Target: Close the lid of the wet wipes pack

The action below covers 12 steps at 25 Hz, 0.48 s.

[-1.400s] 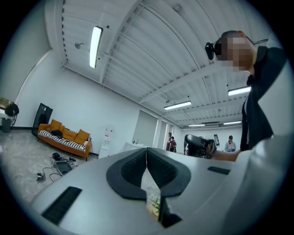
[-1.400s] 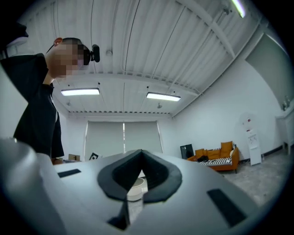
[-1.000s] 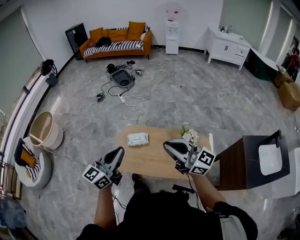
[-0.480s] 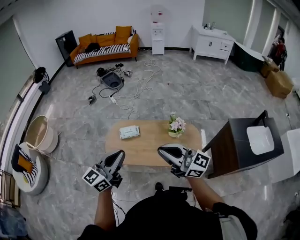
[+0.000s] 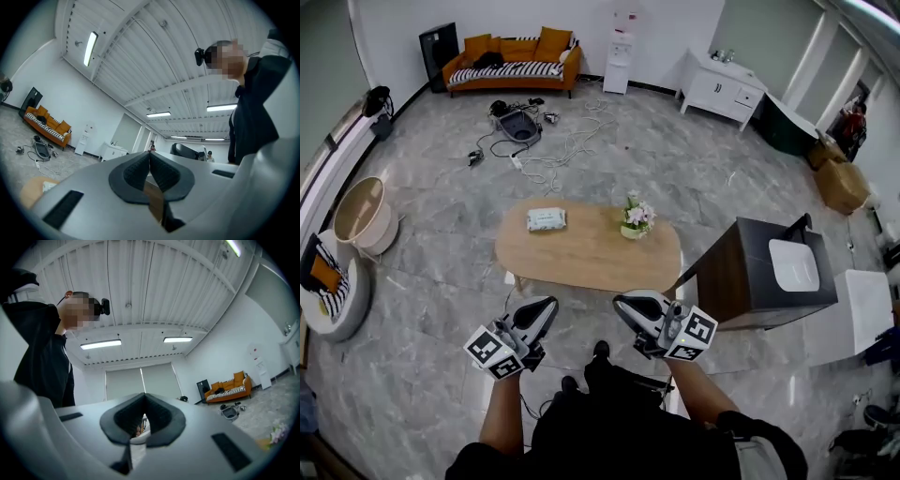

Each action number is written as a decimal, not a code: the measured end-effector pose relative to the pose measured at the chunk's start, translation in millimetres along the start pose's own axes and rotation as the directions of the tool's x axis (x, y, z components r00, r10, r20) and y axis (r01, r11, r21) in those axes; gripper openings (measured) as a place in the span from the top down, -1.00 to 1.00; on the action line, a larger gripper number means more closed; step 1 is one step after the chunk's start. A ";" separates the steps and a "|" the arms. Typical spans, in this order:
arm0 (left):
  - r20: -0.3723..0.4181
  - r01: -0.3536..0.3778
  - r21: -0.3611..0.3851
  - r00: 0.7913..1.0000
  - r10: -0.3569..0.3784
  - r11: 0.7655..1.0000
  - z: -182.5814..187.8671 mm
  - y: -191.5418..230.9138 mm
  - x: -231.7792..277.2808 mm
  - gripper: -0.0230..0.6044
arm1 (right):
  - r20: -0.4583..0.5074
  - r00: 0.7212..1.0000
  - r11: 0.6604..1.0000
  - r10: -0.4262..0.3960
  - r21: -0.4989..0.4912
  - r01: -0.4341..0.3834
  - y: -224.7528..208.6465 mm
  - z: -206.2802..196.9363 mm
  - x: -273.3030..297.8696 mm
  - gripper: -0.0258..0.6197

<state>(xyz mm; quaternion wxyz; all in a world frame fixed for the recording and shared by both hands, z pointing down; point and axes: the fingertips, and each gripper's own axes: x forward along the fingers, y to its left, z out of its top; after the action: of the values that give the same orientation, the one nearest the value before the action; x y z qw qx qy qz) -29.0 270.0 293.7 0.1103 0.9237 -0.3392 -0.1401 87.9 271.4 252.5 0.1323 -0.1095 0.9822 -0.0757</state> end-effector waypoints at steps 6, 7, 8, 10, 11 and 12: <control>0.003 -0.012 0.007 1.000 0.012 1.000 -10.4 -59.6 -14.7 0.87 | 0.020 0.997 0.997 0.073 -0.004 -0.073 45.7 11.0 -19.2 0.89; 0.006 -0.019 0.017 1.000 0.019 1.000 -11.5 -70.0 -16.7 0.87 | 0.026 0.996 0.996 0.090 -0.004 -0.090 53.3 12.2 -24.3 0.89; 0.009 -0.028 0.025 1.000 0.028 0.999 -12.6 -80.6 -17.9 0.87 | 0.031 0.994 0.994 0.108 -0.004 -0.108 61.2 13.7 -30.3 0.89; 0.020 -0.046 0.026 0.999 0.045 0.999 -16.1 -103.3 -16.7 0.87 | 0.035 0.990 0.990 0.139 0.000 -0.140 76.6 17.2 -46.3 0.89; 0.028 -0.050 0.021 0.998 0.049 0.999 -18.6 -116.3 -14.3 0.87 | 0.034 0.988 0.988 0.152 0.003 -0.153 83.6 18.9 -56.6 0.89; 0.037 -0.049 0.017 0.998 0.048 0.999 -22.0 -130.0 -10.8 0.87 | 0.034 0.986 0.987 0.162 0.004 -0.162 89.3 20.7 -68.6 0.89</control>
<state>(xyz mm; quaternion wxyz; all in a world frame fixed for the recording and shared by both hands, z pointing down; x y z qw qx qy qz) 47.9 376.4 277.5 0.0990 0.9135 -0.3646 -0.1512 140.8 371.2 233.6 0.1547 -0.0299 0.9853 -0.0663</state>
